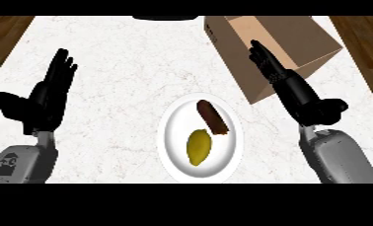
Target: Pick the lemon from the plate and place it in the cardboard box
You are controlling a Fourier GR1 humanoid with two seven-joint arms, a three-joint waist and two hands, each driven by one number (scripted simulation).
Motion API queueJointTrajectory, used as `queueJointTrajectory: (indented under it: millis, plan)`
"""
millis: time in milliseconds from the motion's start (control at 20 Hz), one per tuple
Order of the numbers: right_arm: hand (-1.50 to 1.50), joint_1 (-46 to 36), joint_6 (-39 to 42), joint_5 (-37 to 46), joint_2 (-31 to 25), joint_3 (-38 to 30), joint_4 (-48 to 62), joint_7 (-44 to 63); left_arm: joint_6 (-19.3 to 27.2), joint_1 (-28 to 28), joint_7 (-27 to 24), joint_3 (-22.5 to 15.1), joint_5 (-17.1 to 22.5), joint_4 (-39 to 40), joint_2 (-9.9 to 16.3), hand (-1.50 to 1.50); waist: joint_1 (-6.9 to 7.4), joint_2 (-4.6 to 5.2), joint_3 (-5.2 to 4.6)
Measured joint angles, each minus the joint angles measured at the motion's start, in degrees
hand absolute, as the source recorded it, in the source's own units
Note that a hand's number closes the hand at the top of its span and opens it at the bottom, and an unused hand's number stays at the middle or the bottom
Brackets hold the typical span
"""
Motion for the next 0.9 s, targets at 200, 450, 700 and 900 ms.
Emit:
queueJointTrajectory:
  millis: [200, 450, 700, 900]
  plan:
    - [-1.50, 3.88, -9.77, 3.66, 1.26, -3.36, -7.63, 0.47, -2.17, 0.45, -1.83, -0.91, -2.14, -0.95, 2.61, 0.00, -2.58, -0.33, 0.52]
    - [-1.50, 12.68, -21.66, 11.23, -0.65, -9.64, -13.49, 1.86, -5.41, 1.45, -3.36, -3.77, -5.88, -3.02, 6.62, 0.00, -7.69, -1.33, 0.63]
    - [-1.50, 27.79, -30.92, 22.83, 1.42, -5.87, -23.61, -0.70, -8.21, 1.58, -4.83, -6.25, -7.54, -4.28, 7.79, 0.00, -6.82, -0.64, 0.69]
    - [-1.50, 38.14, -34.74, 34.99, 0.93, -0.04, -29.98, -2.12, -9.93, 1.03, -5.83, -7.48, -8.17, -4.70, 7.83, 0.00, -4.62, 0.00, 0.67]
